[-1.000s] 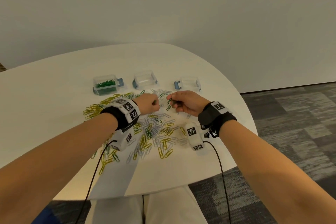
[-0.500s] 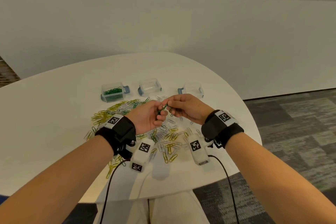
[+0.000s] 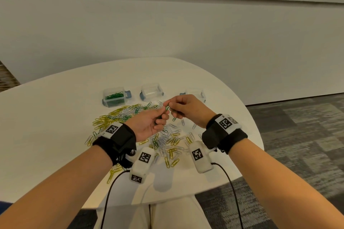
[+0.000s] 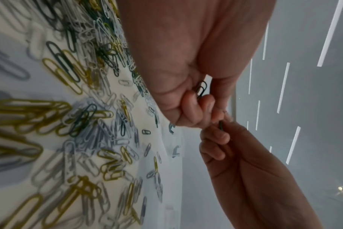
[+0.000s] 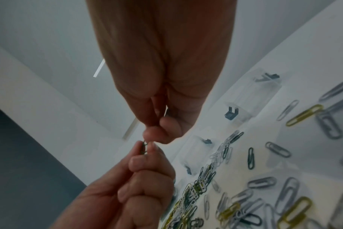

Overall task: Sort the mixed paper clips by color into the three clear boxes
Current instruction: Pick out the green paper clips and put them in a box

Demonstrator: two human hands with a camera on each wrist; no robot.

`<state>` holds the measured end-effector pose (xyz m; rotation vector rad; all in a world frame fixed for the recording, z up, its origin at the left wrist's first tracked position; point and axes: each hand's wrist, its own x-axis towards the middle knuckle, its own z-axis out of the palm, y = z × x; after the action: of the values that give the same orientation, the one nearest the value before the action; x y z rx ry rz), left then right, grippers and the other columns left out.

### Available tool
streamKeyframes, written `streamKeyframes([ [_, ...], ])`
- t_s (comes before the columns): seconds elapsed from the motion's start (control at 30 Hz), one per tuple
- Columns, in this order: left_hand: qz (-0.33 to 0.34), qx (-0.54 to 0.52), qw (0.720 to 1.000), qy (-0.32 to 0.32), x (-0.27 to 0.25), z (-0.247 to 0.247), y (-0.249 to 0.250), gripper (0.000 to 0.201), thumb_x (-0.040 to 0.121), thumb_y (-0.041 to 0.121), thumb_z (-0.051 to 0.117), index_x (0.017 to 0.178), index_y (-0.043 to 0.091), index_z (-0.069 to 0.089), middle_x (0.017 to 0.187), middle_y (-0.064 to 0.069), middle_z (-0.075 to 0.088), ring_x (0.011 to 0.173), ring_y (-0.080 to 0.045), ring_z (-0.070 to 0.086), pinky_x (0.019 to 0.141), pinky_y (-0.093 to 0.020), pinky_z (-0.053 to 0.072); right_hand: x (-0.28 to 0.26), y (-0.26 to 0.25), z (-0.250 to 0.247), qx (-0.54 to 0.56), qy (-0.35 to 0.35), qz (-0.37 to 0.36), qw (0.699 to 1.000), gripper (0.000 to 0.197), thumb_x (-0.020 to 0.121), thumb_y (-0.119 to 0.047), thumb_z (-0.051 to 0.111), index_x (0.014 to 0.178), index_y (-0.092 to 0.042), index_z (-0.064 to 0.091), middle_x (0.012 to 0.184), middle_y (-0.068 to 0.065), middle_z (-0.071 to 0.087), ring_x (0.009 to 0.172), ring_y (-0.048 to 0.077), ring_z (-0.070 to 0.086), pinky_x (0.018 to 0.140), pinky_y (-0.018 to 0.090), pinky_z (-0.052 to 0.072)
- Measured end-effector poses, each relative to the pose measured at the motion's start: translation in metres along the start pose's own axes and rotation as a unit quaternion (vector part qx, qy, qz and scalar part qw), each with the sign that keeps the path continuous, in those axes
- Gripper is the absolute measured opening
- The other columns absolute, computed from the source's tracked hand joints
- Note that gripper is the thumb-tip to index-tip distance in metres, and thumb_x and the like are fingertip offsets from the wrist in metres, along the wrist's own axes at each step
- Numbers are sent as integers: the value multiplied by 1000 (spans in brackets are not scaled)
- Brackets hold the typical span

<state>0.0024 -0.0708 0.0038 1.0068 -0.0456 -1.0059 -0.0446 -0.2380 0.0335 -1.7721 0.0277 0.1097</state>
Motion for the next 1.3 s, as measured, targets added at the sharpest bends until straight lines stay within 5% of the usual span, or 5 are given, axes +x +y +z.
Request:
streamKeyframes([
  [0.27,164,155,971,82,2,-1,-4,19,101,10,38,90,3,52,70,-3,45,47,-3,34,41,-12,27,-4,-8,-1,115,29,38,992,27,93,2,55,119,2,54,77,11,62,59,13,52,53,18,43],
  [0.67,300,408,842,187,12,6,-10,25,99,13,42,75,18,47,66,2,50,55,-11,40,57,-26,34,-9,-11,8,133,23,73,988,22,93,3,54,114,-1,52,77,12,60,56,12,50,51,20,40],
  [0.8,288,378,862,174,10,7,-8,23,99,13,42,77,16,49,69,1,51,58,-12,40,54,-23,34,-10,-7,7,194,58,48,978,22,94,4,51,115,-1,52,78,11,61,57,12,52,55,18,44],
  [1.0,302,422,842,146,6,5,-4,22,98,15,45,77,21,50,68,3,52,55,-8,41,55,-22,36,-11,-5,9,251,64,44,965,21,93,4,53,113,-4,50,82,14,62,55,11,54,58,19,47],
  [1.3,327,620,696,156,-3,8,12,13,97,17,49,84,13,50,69,5,54,60,-8,47,53,-14,33,-9,-5,8,205,65,38,976,24,90,2,59,111,-4,48,71,8,60,55,12,53,62,25,43],
])
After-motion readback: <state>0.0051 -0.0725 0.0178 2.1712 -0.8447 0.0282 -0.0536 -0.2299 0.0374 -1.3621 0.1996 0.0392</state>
